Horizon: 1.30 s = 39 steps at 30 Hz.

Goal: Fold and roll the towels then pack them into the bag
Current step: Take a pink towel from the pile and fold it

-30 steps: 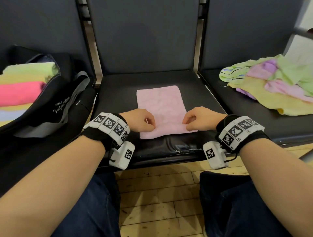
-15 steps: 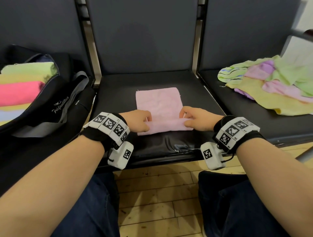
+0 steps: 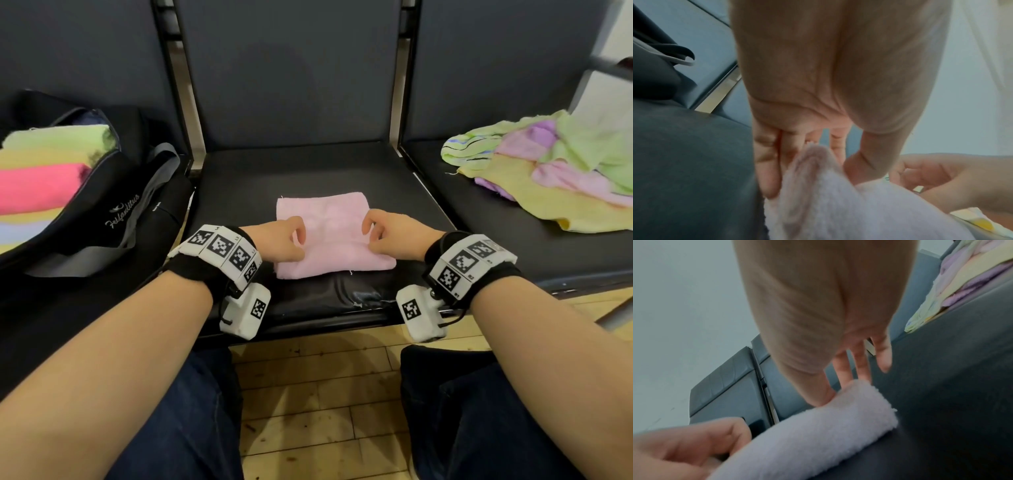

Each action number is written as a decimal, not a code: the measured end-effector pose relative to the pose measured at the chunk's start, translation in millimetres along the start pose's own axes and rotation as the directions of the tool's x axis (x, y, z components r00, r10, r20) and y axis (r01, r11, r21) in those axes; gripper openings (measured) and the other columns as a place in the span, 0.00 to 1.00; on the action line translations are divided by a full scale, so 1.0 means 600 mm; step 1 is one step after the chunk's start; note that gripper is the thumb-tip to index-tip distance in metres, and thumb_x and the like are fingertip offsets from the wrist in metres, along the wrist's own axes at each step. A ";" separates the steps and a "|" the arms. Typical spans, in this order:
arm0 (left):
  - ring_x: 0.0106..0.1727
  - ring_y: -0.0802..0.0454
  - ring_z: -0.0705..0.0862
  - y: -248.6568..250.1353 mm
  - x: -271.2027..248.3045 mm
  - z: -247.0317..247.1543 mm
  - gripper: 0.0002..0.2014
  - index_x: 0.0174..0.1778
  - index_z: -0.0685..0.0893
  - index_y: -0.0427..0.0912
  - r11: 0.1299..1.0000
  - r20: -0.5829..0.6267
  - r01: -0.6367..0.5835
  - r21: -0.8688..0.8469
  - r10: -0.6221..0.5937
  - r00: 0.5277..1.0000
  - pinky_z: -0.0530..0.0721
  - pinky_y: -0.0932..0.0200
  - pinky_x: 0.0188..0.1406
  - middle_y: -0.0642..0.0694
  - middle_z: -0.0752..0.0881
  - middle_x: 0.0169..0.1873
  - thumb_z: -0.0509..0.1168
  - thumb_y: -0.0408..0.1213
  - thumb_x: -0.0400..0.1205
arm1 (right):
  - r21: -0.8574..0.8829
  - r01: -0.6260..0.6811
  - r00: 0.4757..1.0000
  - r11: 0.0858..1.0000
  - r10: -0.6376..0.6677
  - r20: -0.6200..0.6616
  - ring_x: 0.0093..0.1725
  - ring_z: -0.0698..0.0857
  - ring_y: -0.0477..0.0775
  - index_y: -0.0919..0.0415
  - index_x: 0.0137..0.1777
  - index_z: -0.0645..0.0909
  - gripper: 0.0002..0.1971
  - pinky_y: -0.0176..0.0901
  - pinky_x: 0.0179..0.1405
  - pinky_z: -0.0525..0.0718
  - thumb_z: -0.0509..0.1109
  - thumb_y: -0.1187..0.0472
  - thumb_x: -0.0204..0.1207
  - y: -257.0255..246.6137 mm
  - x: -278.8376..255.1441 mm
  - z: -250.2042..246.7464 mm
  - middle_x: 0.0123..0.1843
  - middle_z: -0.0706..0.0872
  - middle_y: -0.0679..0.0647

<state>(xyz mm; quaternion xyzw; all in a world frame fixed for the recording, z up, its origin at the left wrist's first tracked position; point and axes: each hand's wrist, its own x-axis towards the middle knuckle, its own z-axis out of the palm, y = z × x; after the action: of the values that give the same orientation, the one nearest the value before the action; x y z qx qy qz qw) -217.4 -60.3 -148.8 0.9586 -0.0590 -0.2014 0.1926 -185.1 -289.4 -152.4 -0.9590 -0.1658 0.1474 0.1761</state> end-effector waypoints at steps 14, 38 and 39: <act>0.54 0.53 0.80 0.001 -0.012 -0.005 0.17 0.61 0.82 0.49 0.966 -0.074 -0.113 0.230 0.134 0.988 0.79 0.59 0.58 0.54 0.82 0.53 0.68 0.51 0.78 | -0.018 0.067 0.993 0.998 -0.065 0.098 0.61 0.78 0.49 0.52 0.67 0.81 0.22 0.39 0.64 0.75 0.75 0.59 0.72 -0.010 -0.018 -0.007 0.61 0.80 0.47; 0.52 0.45 0.79 0.007 -0.007 -0.005 0.10 0.60 0.75 0.42 0.998 0.005 -0.016 -0.069 0.017 1.000 0.76 0.58 0.40 0.47 0.77 0.53 0.57 0.36 0.84 | 0.146 -0.036 0.999 0.989 0.036 0.004 0.52 0.79 0.55 0.56 0.53 0.75 0.06 0.46 0.53 0.76 0.65 0.57 0.80 0.012 0.002 0.000 0.51 0.80 0.52; 0.52 0.48 0.78 0.004 -0.008 -0.004 0.08 0.58 0.75 0.43 0.999 -0.015 -0.034 -0.035 0.033 0.999 0.74 0.58 0.43 0.49 0.76 0.54 0.58 0.36 0.84 | 0.121 0.002 1.000 0.993 0.001 -0.024 0.51 0.79 0.54 0.55 0.52 0.75 0.06 0.46 0.53 0.76 0.67 0.57 0.78 0.015 0.002 0.001 0.51 0.79 0.51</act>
<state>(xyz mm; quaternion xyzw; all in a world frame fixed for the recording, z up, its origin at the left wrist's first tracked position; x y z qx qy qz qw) -220.6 -60.9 -143.9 0.9553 -0.0702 -0.1924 0.2134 -181.5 -296.5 -156.5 -0.9482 -0.1546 0.1459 0.2360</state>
